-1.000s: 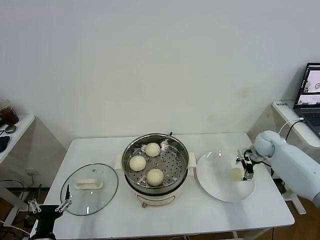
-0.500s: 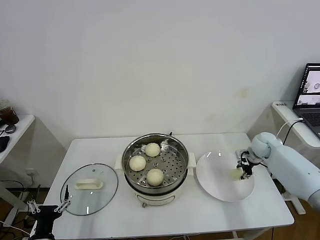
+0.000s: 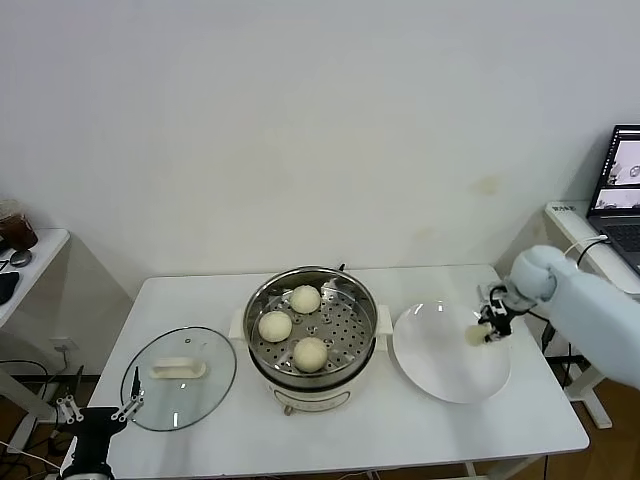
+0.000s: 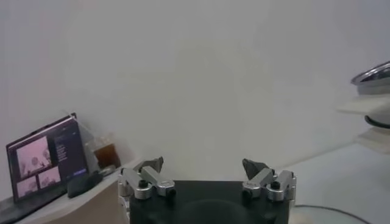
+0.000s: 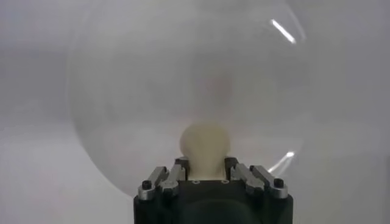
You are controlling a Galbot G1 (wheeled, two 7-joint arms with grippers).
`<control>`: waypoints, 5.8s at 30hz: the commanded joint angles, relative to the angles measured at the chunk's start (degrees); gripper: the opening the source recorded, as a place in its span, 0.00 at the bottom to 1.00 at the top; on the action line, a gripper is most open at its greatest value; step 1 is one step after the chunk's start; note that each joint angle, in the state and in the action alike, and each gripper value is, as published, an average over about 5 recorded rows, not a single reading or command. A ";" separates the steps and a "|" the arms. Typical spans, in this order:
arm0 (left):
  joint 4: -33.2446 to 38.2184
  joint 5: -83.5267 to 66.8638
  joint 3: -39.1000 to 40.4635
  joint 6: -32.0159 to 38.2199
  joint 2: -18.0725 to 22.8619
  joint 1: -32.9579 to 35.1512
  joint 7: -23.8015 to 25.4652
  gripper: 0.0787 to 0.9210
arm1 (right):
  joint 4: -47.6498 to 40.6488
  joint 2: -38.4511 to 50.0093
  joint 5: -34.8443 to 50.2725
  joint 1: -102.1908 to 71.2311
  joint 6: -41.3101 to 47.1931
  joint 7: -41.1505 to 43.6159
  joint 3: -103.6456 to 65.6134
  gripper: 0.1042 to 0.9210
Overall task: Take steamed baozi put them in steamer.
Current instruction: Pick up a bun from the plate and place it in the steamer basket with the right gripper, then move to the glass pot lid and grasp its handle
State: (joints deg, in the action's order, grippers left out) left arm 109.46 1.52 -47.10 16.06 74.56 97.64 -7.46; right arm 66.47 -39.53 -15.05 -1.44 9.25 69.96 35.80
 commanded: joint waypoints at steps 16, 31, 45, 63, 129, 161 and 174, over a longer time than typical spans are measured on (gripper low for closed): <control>0.12 -0.04 0.42 -0.22 -0.97 -0.63 0.20 0.88 | 21.77 -19.43 44.96 42.18 21.33 -13.91 38.64 0.38; 1.29 -0.02 -0.19 -0.59 -0.47 -0.41 0.29 0.88 | 14.28 -26.52 35.95 29.84 28.21 -17.97 39.23 0.39; 1.19 0.01 -0.18 -0.56 -0.33 -0.51 0.29 0.88 | 11.43 -26.24 32.62 24.91 27.19 -18.28 36.70 0.39; 1.34 0.07 -0.50 -0.53 -0.21 -0.35 0.32 0.88 | 15.71 -21.86 34.34 27.27 28.10 -17.79 32.77 0.58; -17.17 78.50 3.18 0.11 -8.30 -6.71 -11.49 0.88 | 36.76 -41.88 24.00 -88.24 -23.93 -55.06 -87.91 0.88; -34.62 83.19 9.92 1.23 -12.01 -27.26 -12.40 0.88 | 36.29 -42.58 21.49 -89.09 -23.90 -54.33 -85.64 0.88; -37.60 82.08 11.34 1.27 -11.49 -29.49 -11.83 0.71 | 36.56 -42.89 20.45 -89.66 -23.70 -54.07 -84.78 0.88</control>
State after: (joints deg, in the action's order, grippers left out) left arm 74.32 83.57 -36.28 17.27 63.19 70.29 -19.41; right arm 102.90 -82.21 5.84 -90.95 -14.45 15.76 -49.33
